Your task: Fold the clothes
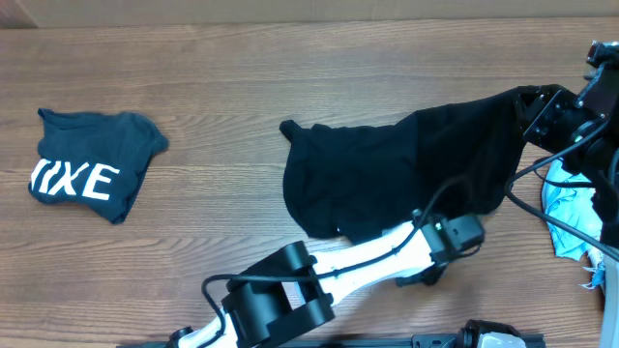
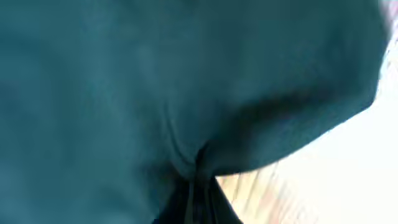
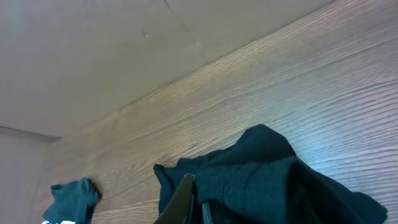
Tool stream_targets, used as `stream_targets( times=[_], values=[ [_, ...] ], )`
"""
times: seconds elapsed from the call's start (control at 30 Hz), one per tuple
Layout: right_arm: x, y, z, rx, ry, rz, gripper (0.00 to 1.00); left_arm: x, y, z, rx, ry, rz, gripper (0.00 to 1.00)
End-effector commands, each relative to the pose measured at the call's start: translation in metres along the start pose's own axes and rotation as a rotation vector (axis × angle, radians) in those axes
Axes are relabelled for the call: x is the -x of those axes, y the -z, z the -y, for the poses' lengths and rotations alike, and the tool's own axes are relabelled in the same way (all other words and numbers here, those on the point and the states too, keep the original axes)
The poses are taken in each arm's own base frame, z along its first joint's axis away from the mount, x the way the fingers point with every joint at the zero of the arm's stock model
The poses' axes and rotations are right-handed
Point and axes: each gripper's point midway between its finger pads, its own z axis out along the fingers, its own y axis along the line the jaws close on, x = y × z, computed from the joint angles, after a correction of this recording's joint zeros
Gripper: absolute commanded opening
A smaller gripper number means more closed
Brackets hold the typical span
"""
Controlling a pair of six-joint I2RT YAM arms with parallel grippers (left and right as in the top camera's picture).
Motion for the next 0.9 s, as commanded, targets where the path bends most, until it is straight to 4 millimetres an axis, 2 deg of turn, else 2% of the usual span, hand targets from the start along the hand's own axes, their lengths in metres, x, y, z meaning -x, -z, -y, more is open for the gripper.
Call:
stream_targets(
  times=[0.0, 0.1, 0.13, 0.17, 0.23, 0.37, 0.4, 0.47, 0.6, 0.67, 0.77, 0.87],
  values=[
    [0.008, 0.006, 0.003, -0.028, 0.018, 0.042, 0.04, 0.018, 0.091, -0.060, 0.161, 0.250, 0.115, 0.04],
    [0.008, 0.006, 0.004, -0.038, 0.017, 0.043, 0.04, -0.007, 0.161, -0.103, 0.231, 0.379, 0.158, 0.04],
    [0.008, 0.006, 0.005, -0.042, 0.016, 0.042, 0.04, -0.034, 0.203, -0.131, 0.297, 0.464, 0.185, 0.04],
    [0.009, 0.007, 0.009, -0.062, 0.015, 0.049, 0.04, -0.077, 0.260, -0.168, 0.381, 0.582, 0.252, 0.04],
    [0.009, 0.007, 0.012, -0.081, 0.014, 0.053, 0.04, -0.127, 0.315, -0.201, 0.447, 0.724, 0.352, 0.04],
    [0.005, 0.007, 0.015, -0.094, 0.008, 0.038, 0.04, -0.210, 0.395, -0.234, 0.561, 0.971, 0.554, 0.04],
    [0.004, 0.007, 0.018, -0.110, 0.006, 0.034, 0.04, -0.245, 0.424, -0.241, 0.624, 1.061, 0.632, 0.04],
    [0.002, 0.007, 0.022, -0.129, 0.002, 0.030, 0.04, -0.282, 0.460, -0.241, 0.704, 1.124, 0.731, 0.04],
    [0.003, 0.008, 0.021, -0.126, 0.011, 0.033, 0.04, -0.322, 0.513, -0.225, 0.815, 1.163, 0.904, 0.04],
    [0.007, 0.011, 0.015, -0.102, 0.067, 0.052, 0.04, -0.331, 0.533, -0.216, 0.860, 1.155, 0.975, 0.04],
    [0.007, 0.024, -0.004, -0.011, 0.097, 0.072, 0.04, -0.339, 0.551, -0.205, 0.889, 1.149, 1.044, 0.04],
    [0.004, 0.041, -0.023, 0.076, 0.119, 0.094, 0.04, -0.342, 0.551, -0.201, 0.887, 1.148, 1.043, 0.04]
  ],
)
